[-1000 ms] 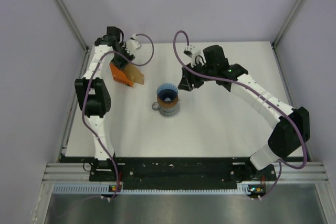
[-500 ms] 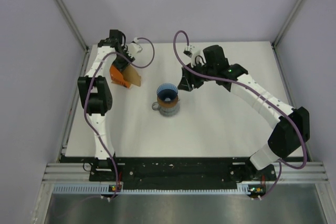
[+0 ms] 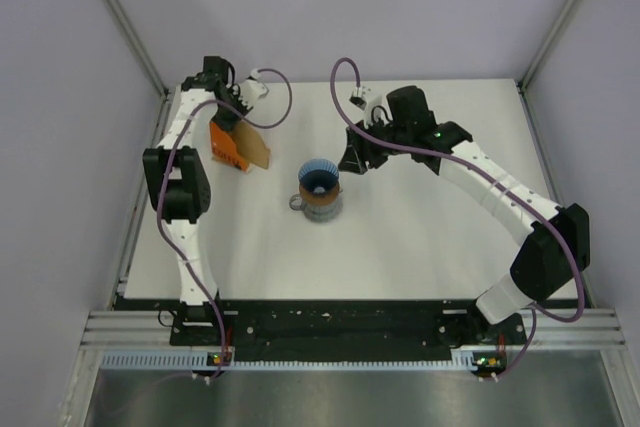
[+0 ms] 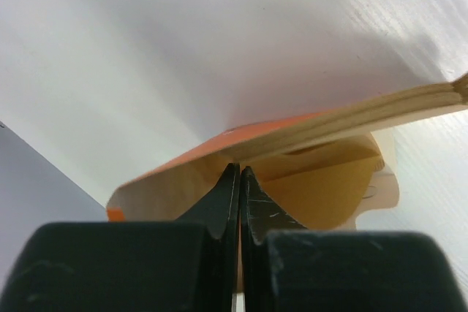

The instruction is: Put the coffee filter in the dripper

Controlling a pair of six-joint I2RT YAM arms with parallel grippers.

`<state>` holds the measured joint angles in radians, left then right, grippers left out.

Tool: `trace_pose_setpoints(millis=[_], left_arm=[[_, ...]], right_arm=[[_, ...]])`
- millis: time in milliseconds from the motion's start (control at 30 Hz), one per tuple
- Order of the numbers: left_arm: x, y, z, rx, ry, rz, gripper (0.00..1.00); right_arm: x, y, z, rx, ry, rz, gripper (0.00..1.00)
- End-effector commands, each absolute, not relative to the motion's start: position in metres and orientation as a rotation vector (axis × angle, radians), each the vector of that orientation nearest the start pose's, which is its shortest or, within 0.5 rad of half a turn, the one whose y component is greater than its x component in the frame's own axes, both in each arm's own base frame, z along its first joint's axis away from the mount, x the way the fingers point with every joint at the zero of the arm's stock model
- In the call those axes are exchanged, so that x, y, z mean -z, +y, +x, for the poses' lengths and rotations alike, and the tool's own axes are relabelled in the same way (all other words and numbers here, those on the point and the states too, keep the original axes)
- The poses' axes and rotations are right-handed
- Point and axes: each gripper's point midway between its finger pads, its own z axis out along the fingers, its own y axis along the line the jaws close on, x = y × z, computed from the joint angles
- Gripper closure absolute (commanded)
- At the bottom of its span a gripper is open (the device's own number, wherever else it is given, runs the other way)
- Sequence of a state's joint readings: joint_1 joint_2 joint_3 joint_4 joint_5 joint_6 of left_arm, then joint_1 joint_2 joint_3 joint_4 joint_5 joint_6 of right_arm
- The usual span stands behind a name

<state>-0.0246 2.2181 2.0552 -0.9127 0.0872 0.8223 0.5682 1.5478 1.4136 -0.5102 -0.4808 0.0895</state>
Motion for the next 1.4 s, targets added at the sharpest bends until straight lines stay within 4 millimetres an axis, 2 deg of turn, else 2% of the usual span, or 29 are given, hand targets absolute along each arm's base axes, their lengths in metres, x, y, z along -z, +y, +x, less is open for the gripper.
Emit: trace_pose_setpoints(millis=[0,33,367,467,500,600,633,700,767,900,1033,1167,1267,1300,1333,1367], left_arm=[[-0.177,-0.011,0.527,-0.081,2.237,1.004,1.0],[-0.18,0.002,0.526,-0.082,2.242,0.964,1.0],[-0.175,-0.007,0.513,0.006,2.23,0.907,1.0],[-0.181,-0.012,0.51,0.043,2.223,0.878,1.0],[-0.184,-0.014,0.511,0.058,2.219,0.854,0.96],[-0.203,-0.017,0.511,0.079,2.196,0.753,0.71],[-0.209,-0.018,0.513,0.077,2.177,0.721,0.65],[-0.216,-0.019,0.517,0.077,2.145,0.647,0.59],[-0.21,-0.013,0.521,0.041,2.137,0.594,0.52],[-0.185,0.013,0.529,-0.099,2.233,0.489,0.51],[-0.176,0.02,0.534,-0.137,2.254,0.433,0.49],[-0.186,0.009,0.537,-0.051,2.224,0.362,0.39],[-0.185,-0.01,0.536,0.033,2.211,0.351,0.3],[-0.181,-0.01,0.537,0.011,2.215,0.339,0.26],[-0.178,-0.023,0.538,-0.013,2.211,0.365,0.25],[-0.172,-0.027,0.539,-0.063,2.214,0.377,0.23]], right_arm=[[-0.239,0.301,0.313,-0.905,2.106,-0.805,0.49],[-0.239,0.301,0.313,-0.905,2.106,-0.801,0.49],[-0.244,0.308,0.309,-0.911,2.092,-0.821,0.49],[-0.245,0.308,0.31,-0.91,2.089,-0.82,0.49],[-0.244,0.308,0.309,-0.911,2.092,-0.82,0.49],[-0.243,0.31,0.309,-0.912,2.092,-0.825,0.49],[-0.245,0.31,0.309,-0.912,2.089,-0.825,0.49],[-0.244,0.311,0.309,-0.914,2.092,-0.828,0.49],[-0.244,0.312,0.31,-0.913,2.092,-0.829,0.49],[-0.247,0.312,0.309,-0.914,2.085,-0.838,0.49],[-0.245,0.312,0.31,-0.908,2.091,-0.841,0.49],[-0.246,0.313,0.31,-0.909,2.089,-0.843,0.49],[-0.245,0.313,0.31,-0.91,2.094,-0.841,0.49],[-0.244,0.313,0.31,-0.911,2.096,-0.84,0.49],[-0.244,0.313,0.31,-0.911,2.096,-0.84,0.49],[-0.243,0.313,0.31,-0.91,2.099,-0.84,0.49]])
